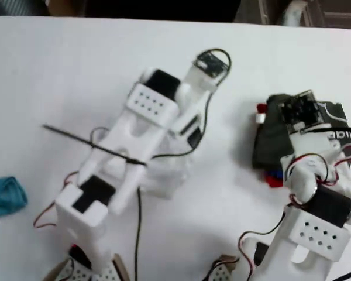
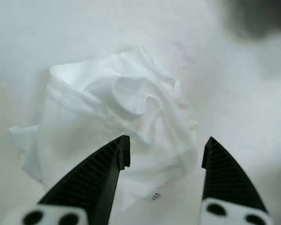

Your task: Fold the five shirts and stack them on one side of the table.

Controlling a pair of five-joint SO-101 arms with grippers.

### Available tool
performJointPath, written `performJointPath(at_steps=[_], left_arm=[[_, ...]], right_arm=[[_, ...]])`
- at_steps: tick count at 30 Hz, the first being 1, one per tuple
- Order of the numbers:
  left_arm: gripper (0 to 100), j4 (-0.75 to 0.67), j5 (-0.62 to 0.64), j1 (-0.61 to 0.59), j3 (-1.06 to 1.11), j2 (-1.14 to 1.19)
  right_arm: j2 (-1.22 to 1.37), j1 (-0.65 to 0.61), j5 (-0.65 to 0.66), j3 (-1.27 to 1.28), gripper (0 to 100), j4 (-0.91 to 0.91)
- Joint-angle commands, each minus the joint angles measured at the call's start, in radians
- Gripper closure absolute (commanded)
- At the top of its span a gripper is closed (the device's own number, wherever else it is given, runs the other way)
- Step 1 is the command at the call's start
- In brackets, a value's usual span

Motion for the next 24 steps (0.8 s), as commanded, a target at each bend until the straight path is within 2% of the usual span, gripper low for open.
performJointPath(at_steps=[1,6,10,13,16,19,24], left_arm=[[72,-0.026,-0.011,-0.144,-0.028,-0.173],[72,-0.032,-0.009,-0.480,-0.021,-0.226],[72,-0.034,-0.009,-0.713,0.004,-0.204],[72,-0.049,-0.011,-0.825,0.041,-0.163],[72,-0.087,-0.011,-0.933,0.082,-0.103],[72,-0.104,-0.009,-1.030,0.107,-0.037],[72,-0.104,-0.009,-1.151,0.101,0.061]], right_arm=[[-0.019,-0.061,-0.028,0.029,94.0,-0.022],[-0.007,-0.148,-0.106,0.074,94.0,-0.102],[0.119,-0.291,-0.146,0.072,94.0,-0.153],[0.283,-0.417,-0.193,0.018,94.0,-0.182],[0.479,-0.559,-0.265,-0.138,94.0,-0.166],[0.677,-0.710,-0.327,-0.339,93.9,-0.102],[0.974,-0.898,-0.341,-0.652,93.8,-0.002]])
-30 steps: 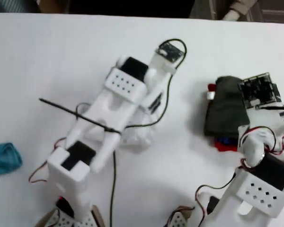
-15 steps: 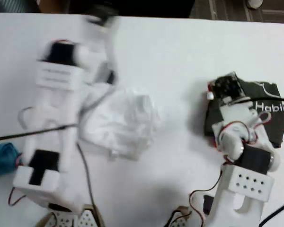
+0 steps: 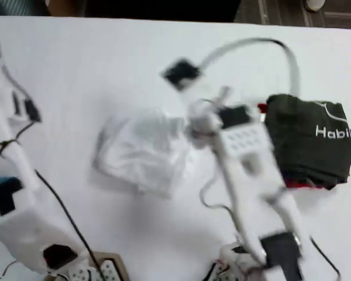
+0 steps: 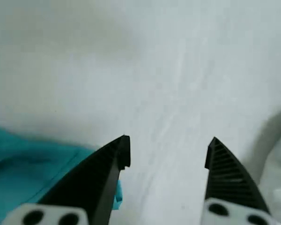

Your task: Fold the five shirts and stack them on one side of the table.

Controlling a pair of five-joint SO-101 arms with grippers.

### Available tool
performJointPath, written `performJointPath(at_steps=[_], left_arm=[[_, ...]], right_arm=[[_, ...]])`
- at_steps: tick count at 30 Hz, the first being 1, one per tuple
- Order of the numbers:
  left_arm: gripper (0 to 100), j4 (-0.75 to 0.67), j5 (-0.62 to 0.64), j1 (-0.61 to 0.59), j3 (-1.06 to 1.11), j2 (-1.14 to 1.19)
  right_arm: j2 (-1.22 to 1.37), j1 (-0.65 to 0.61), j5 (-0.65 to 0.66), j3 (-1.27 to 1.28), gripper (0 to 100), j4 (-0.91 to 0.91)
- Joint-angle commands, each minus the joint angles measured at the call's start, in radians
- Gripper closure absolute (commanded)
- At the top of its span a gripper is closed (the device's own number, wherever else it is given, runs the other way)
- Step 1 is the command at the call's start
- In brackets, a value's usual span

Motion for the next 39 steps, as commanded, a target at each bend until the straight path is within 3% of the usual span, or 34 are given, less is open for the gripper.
performJointPath(at_steps=[1,10,19,22,26,34,39], left_arm=[[72,-0.014,-0.006,-0.072,-0.005,0.031],[72,-0.012,-0.008,-0.135,-0.001,0.072],[72,-0.012,-0.008,-0.133,-0.001,0.072],[72,-0.014,-0.008,-0.133,-0.001,0.072],[72,-0.014,-0.008,-0.133,-0.001,0.074],[72,-0.015,-0.008,-0.133,-0.001,0.074],[72,-0.028,-0.008,-0.133,-0.001,0.074]], right_arm=[[0.200,-0.116,-0.006,-0.256,93.8,0.047],[0.661,-0.143,0.009,-0.697,80.8,0.085],[0.935,-0.136,0.081,-1.031,80.8,0.283],[0.957,-0.136,0.081,-1.114,82.6,0.341],[0.955,-0.130,0.078,-1.214,99.1,0.389],[0.909,-0.076,0.075,-1.258,97.8,0.415],[0.733,-0.079,0.075,-1.148,97.8,0.417]])
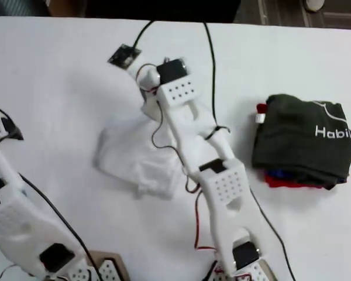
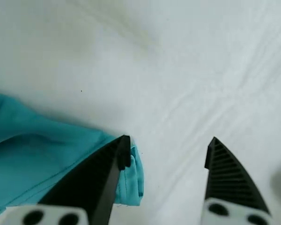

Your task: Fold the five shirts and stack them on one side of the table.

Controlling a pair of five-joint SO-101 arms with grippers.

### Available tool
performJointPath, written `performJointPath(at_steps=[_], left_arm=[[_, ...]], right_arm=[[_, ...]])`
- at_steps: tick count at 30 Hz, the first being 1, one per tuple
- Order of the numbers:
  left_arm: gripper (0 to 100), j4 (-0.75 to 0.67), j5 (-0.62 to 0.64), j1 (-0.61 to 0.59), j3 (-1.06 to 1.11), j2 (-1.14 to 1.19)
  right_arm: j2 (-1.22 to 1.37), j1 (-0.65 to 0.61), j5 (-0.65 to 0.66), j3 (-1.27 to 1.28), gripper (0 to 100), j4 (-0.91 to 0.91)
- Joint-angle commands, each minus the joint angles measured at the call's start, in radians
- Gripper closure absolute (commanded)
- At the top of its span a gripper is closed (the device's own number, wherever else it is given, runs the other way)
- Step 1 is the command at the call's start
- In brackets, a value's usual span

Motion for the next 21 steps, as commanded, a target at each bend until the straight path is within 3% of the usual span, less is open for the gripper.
performJointPath(at_steps=[1,11,21], left_arm=[[72,-0.014,-0.008,-0.008,-0.005,-0.005],[72,-0.014,-0.008,-0.005,-0.012,-0.006],[72,-0.012,-0.008,-0.006,-0.012,-0.012]], right_arm=[[-0.223,-0.002,0.002,0.094,97.8,0.005],[-0.619,-0.108,-0.002,0.730,97.7,-0.002],[-0.734,-0.101,0.005,1.056,97.7,-0.082]])
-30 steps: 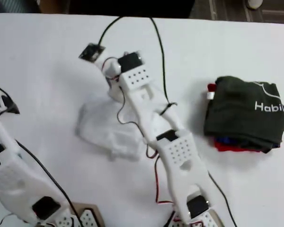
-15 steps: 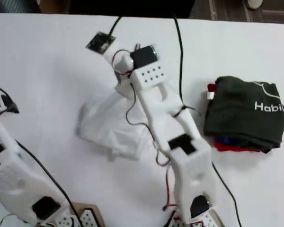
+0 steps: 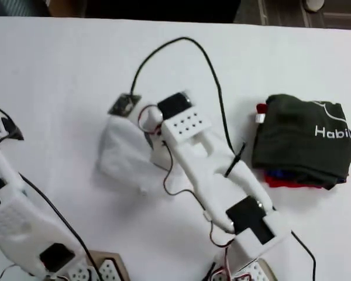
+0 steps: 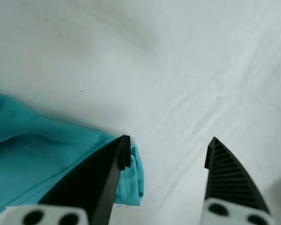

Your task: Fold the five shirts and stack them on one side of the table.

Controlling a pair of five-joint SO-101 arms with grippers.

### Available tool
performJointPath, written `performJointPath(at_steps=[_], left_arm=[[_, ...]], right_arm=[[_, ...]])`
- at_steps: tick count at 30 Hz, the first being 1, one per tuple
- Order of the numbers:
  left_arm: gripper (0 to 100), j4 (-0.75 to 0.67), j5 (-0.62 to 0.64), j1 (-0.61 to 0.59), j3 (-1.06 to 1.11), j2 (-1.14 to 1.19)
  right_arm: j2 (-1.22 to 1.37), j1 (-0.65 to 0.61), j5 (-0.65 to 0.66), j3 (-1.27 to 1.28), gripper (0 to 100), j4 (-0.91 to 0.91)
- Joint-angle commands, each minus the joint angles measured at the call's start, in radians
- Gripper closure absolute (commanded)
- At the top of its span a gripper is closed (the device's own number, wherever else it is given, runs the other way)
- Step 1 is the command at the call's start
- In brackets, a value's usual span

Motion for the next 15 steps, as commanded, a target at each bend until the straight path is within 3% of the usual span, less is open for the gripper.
performJointPath(at_steps=[1,6,11,15], left_arm=[[72,-0.011,-0.008,-0.005,-0.010,-0.012],[72,-0.002,-0.032,0.025,-0.002,-0.005],[73,0.018,-0.061,0.095,-0.010,-0.009],[73,0.061,-0.064,0.199,-0.001,-0.003]], right_arm=[[-0.077,0.016,0.006,0.061,97.7,-0.061],[-0.120,0.105,0.009,0.054,95.9,-0.170],[-0.257,0.122,0.009,-0.029,83.6,-0.134],[-0.298,0.145,-0.002,-0.026,84.5,-0.248]])
